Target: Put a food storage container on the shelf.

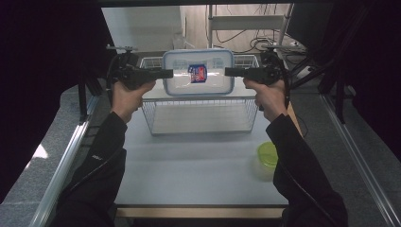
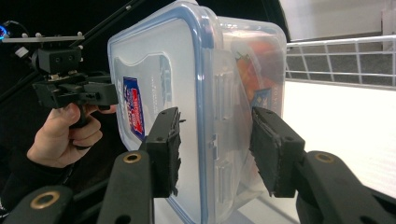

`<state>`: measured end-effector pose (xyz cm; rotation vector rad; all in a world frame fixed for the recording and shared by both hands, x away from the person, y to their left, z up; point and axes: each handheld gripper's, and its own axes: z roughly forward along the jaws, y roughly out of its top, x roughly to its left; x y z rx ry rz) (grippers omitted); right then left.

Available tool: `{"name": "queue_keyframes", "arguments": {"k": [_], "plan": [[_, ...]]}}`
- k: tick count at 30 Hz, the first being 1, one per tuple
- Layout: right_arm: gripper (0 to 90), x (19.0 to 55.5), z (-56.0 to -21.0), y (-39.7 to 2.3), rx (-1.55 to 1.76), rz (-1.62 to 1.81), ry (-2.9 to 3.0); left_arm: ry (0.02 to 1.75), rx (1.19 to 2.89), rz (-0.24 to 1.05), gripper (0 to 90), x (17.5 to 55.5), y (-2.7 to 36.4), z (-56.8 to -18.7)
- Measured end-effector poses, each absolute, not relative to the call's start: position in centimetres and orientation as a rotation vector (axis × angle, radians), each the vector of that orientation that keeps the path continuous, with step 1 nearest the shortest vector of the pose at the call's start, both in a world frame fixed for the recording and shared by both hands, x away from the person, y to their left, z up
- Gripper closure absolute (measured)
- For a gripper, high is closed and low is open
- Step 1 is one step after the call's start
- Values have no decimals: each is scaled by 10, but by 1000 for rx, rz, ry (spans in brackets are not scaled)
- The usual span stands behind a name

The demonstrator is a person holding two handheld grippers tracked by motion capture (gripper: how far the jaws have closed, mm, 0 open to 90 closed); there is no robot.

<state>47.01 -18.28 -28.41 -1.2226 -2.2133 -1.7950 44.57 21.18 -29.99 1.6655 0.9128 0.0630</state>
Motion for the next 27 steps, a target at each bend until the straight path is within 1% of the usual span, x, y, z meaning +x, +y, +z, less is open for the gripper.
{"name": "queue_keyframes", "arguments": {"k": [6, 14, 18, 22, 27], "plan": [[539, 484, -292, -182, -1263, -1782, -2177, 943, 1657, 41, 486, 458, 213, -306], [531, 493, -304, -181, -1314, -1737, -2138, 974, 1663, 11, 484, 465, 213, -319], [530, 498, -309, -183, -1326, -1739, -2093, 954, 1666, 32, 484, 467, 212, -319], [523, 499, -311, -183, -1338, -1761, -2075, 950, 1675, 67, 455, 467, 210, -320], [510, 499, -311, -180, -1372, -1766, -2089, 961, 1667, 71, 438, 469, 210, -323]]}}
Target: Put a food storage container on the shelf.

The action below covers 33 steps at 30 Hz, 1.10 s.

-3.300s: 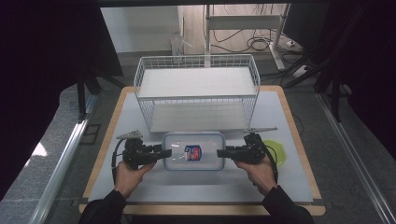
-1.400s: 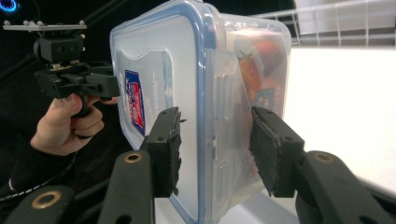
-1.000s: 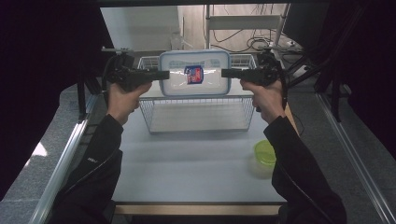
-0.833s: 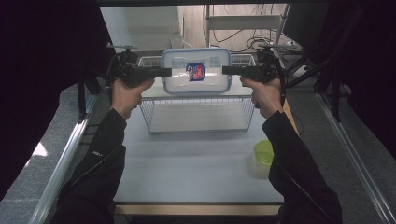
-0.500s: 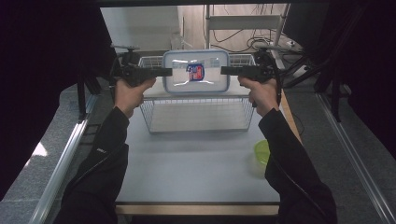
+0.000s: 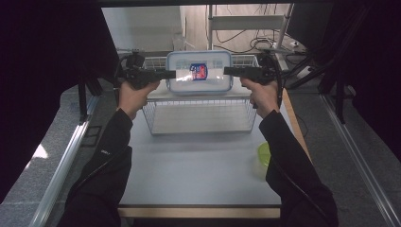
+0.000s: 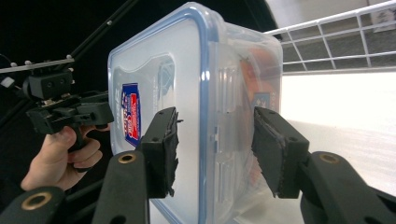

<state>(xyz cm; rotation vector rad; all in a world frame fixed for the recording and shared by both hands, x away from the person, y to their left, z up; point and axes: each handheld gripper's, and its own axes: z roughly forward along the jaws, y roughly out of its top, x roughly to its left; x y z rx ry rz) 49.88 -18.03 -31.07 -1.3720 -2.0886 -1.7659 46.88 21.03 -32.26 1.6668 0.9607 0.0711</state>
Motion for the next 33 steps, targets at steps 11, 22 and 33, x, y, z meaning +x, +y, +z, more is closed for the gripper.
{"name": "queue_keyframes", "arguments": {"k": [11, 22, 33], "plan": [[559, 502, -311, -180, -1481, -1777, -2163, 1007, 1677, 133, 389, 471, 208, -326], [810, 463, -305, -191, -1362, -1863, -2429, 885, 1704, 305, 575, 431, 213, -327], [888, 459, -340, -170, -1236, -1707, -2570, 902, 1803, 351, 769, 433, 179, -350]]}}
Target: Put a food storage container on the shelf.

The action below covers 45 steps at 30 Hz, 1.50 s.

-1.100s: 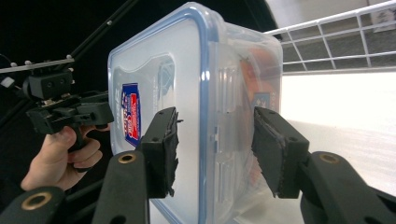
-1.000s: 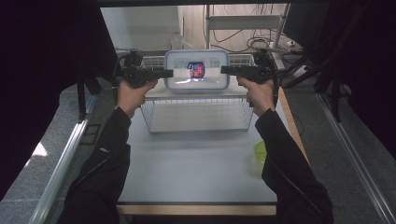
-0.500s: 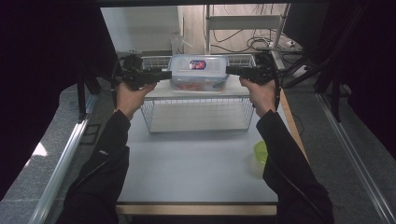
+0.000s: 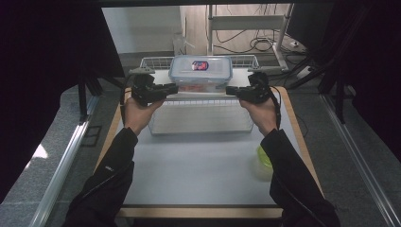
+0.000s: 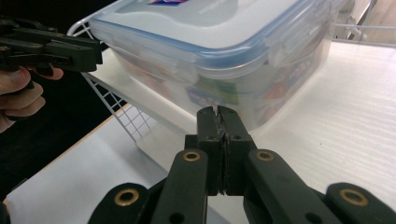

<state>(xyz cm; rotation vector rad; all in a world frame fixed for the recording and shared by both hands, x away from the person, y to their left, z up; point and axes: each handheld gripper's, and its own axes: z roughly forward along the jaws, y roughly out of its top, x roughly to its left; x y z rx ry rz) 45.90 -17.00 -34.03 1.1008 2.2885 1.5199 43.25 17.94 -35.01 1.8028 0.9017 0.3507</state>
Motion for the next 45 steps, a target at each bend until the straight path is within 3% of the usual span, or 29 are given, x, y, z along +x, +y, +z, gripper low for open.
{"name": "queue_keyframes", "arguments": {"k": [14, 25, 33, 39, 40, 45], "plan": [[896, 485, -343, -177, 1222, 1544, 2229, 918, 1812, 369, 779, 446, 169, -350], [854, 478, -344, -175, 1197, 1501, 2228, 872, 1818, 369, 664, 432, 165, -351], [700, 462, -344, -177, 1135, 1516, 2234, 837, 1825, 383, 485, 409, 173, -356], [541, 447, -346, -176, 1063, 1509, 2245, 830, 1841, 386, 364, 393, 179, -366], [477, 441, -347, -175, 1035, 1502, 2245, 825, 1852, 386, 349, 388, 180, -371], [371, 431, -352, -173, 1002, 1475, 2268, 825, 1883, 406, 285, 377, 181, -381]]}}
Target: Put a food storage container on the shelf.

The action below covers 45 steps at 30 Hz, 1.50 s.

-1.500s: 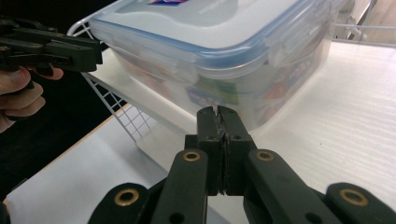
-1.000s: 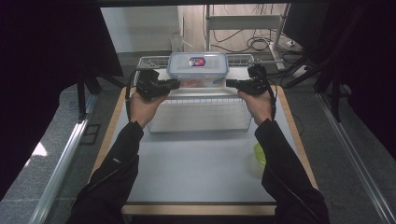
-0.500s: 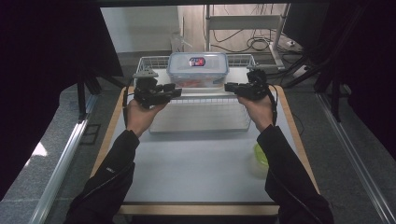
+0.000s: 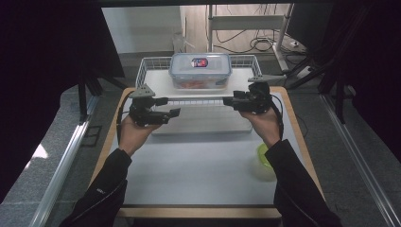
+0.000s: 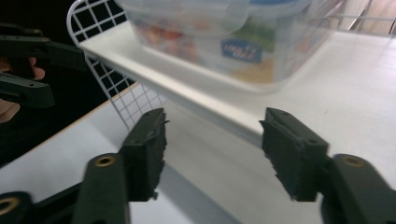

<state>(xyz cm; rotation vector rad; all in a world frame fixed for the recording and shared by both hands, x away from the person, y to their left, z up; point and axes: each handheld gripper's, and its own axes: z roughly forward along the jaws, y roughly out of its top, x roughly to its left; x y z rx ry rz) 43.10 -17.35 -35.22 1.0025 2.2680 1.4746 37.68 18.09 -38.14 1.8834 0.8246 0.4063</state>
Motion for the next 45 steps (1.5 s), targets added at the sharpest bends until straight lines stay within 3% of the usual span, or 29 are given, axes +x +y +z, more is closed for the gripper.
{"name": "queue_keyframes", "arguments": {"k": [8, 14, 28, 45], "plan": [[193, 409, -371, -174, 944, 1464, 2274, 827, 1857, 368, 198, 353, 186, -401], [118, 393, -385, -173, 894, 1437, 2288, 802, 1879, 388, 112, 333, 184, -411], [24, 359, -424, -176, 830, 1388, 2383, 779, 1924, 381, 26, 299, 184, -450], [7, 320, -471, -183, 838, 1303, 2473, 771, 1973, 458, 3, 267, 194, -491]]}}
